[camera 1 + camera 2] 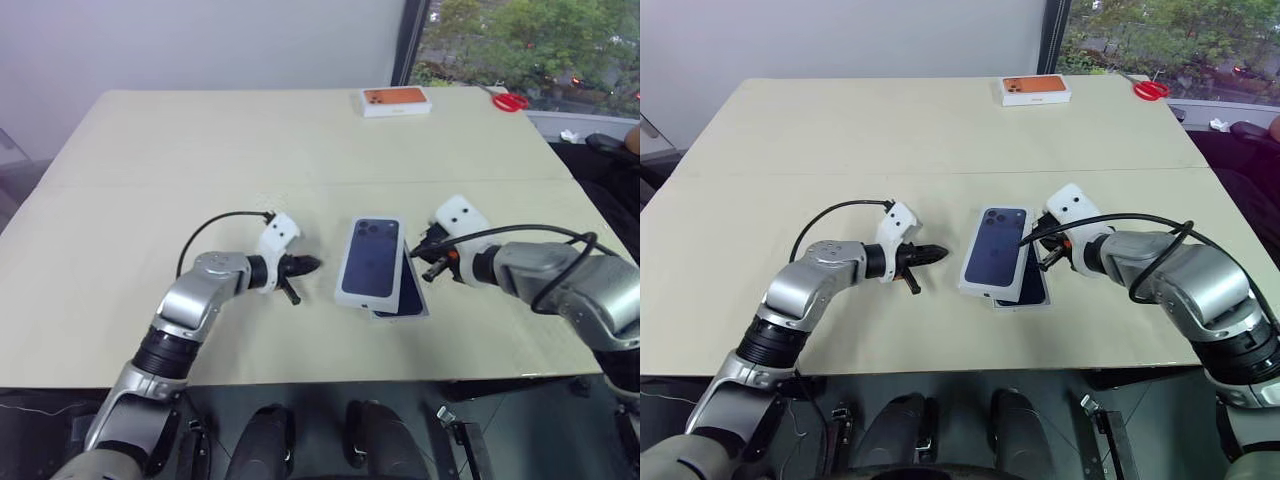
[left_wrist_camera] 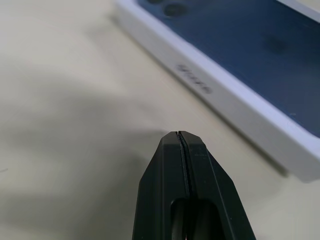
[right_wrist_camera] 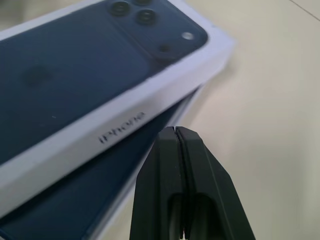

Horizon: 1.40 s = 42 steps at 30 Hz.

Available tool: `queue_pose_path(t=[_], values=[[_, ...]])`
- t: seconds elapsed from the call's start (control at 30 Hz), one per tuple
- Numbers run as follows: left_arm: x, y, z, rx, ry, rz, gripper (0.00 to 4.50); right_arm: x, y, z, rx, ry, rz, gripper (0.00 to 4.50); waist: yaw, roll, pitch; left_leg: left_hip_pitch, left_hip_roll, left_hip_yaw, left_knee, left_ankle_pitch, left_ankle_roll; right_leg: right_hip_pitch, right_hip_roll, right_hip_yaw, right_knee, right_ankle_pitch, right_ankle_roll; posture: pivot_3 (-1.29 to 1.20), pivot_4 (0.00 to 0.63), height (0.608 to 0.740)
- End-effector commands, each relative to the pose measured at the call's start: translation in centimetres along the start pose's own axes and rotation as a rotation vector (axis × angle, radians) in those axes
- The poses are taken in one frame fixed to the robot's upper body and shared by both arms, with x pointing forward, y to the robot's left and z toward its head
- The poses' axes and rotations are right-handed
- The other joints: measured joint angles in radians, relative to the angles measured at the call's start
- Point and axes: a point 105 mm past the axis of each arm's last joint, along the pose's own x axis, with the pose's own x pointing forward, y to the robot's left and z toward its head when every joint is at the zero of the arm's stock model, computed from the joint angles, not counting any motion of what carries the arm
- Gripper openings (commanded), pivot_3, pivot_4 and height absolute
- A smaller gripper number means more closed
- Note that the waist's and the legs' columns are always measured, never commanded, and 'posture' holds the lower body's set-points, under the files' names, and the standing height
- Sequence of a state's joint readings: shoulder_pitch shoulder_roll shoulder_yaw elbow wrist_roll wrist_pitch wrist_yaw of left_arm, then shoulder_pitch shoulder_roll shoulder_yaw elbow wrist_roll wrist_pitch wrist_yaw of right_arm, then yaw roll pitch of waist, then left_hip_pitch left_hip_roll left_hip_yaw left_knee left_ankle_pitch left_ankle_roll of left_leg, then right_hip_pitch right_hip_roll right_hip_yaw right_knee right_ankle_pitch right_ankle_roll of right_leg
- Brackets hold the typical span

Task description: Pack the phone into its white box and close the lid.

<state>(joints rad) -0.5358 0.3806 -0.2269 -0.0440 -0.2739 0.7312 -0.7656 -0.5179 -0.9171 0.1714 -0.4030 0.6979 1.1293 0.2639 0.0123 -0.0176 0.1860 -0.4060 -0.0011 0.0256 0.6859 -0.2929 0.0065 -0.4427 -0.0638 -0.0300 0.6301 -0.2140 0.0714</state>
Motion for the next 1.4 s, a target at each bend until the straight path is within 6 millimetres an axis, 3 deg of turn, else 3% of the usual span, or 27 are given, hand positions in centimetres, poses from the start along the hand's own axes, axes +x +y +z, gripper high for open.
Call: queue_pose_path(t=[0.03,0.27,0.47,0.77,1.4], values=[[0.6,-1.5,1.4,0.045,-0.033,-0.057,0.00,-0.2,0.6,0.5,-0.037,-0.015,0.003,0.04,0.000,0.000,0.000,0.000,0.000,0.000,0.000,0.000,0.000,0.000,0.000,0.000,0.000,0.000,0.000,0.00,0.150,0.740],[1.4,-3.6,1.1,0.062,-0.021,-0.138,0.00,0.1,1.6,0.5,-0.055,-0.017,0.032,0.04,0.000,0.000,0.000,0.000,0.000,0.000,0.000,0.000,0.000,0.000,0.000,0.000,0.000,0.000,0.000,0.00,0.150,0.740],[1.5,-4.3,1.0,0.064,-0.023,-0.163,0.00,0.1,1.8,0.5,-0.072,-0.013,0.047,0.04,0.000,0.000,0.000,0.000,0.000,0.000,0.000,0.000,0.000,0.000,0.000,0.000,0.000,0.000,0.000,0.00,0.150,0.740],[1.6,-5.7,2.3,0.057,-0.070,-0.220,0.00,-0.5,1.9,0.1,-0.086,0.002,0.066,0.04,0.000,0.000,0.000,0.000,0.000,0.000,0.000,0.000,0.000,0.000,0.000,0.000,0.000,0.000,0.000,0.00,0.150,0.740],[2.0,-6.8,2.9,0.075,-0.070,-0.271,0.00,-1.0,1.6,-1.0,-0.078,0.045,0.056,0.04,0.000,0.000,0.000,0.000,0.000,0.000,0.000,0.000,0.000,0.000,0.000,-0.001,0.000,0.000,0.000,0.00,0.150,0.740]])
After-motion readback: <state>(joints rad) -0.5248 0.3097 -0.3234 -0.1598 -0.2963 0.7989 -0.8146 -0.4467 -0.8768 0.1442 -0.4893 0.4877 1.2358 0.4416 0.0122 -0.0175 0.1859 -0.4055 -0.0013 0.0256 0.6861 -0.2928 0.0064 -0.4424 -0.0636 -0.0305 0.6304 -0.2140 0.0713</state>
